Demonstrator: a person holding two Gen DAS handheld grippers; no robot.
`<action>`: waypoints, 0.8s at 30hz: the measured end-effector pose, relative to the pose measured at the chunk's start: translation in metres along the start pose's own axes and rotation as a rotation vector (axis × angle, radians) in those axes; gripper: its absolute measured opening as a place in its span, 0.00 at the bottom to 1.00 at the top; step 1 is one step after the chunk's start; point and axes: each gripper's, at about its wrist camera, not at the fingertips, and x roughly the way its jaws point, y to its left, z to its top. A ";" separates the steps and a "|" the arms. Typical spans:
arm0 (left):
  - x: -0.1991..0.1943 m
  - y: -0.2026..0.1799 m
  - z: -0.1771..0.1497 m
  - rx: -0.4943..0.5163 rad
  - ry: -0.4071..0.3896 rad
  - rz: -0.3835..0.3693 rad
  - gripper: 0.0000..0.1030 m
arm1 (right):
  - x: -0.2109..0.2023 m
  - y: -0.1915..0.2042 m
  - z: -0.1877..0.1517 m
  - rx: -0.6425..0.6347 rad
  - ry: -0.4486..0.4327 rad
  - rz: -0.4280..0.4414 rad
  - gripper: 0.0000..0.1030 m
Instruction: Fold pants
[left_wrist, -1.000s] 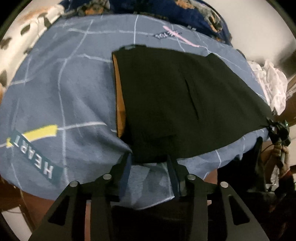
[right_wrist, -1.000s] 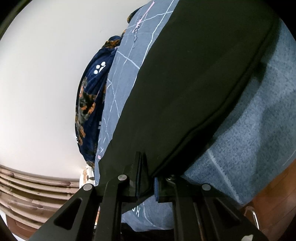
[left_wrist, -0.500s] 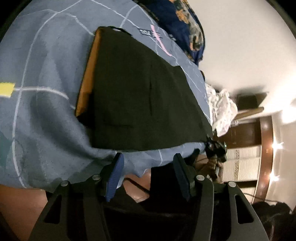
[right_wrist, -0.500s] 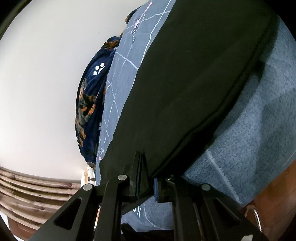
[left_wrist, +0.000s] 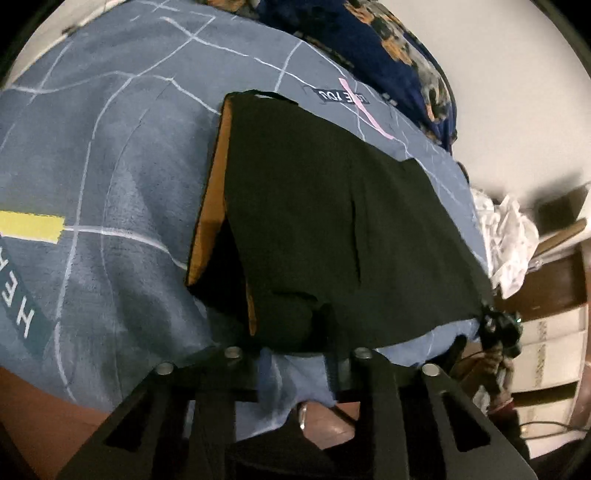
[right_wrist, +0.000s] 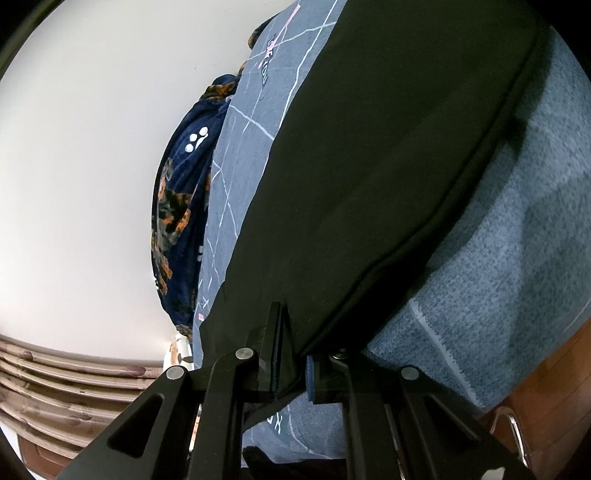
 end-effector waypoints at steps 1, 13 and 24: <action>-0.002 -0.006 -0.001 0.017 -0.011 0.023 0.18 | 0.000 0.000 0.000 0.000 -0.001 0.000 0.07; -0.018 -0.025 0.021 0.161 -0.185 0.234 0.14 | 0.000 0.001 -0.003 -0.012 -0.031 0.014 0.08; 0.004 0.007 0.009 0.093 -0.097 0.164 0.15 | 0.002 0.003 -0.002 -0.033 -0.039 0.014 0.05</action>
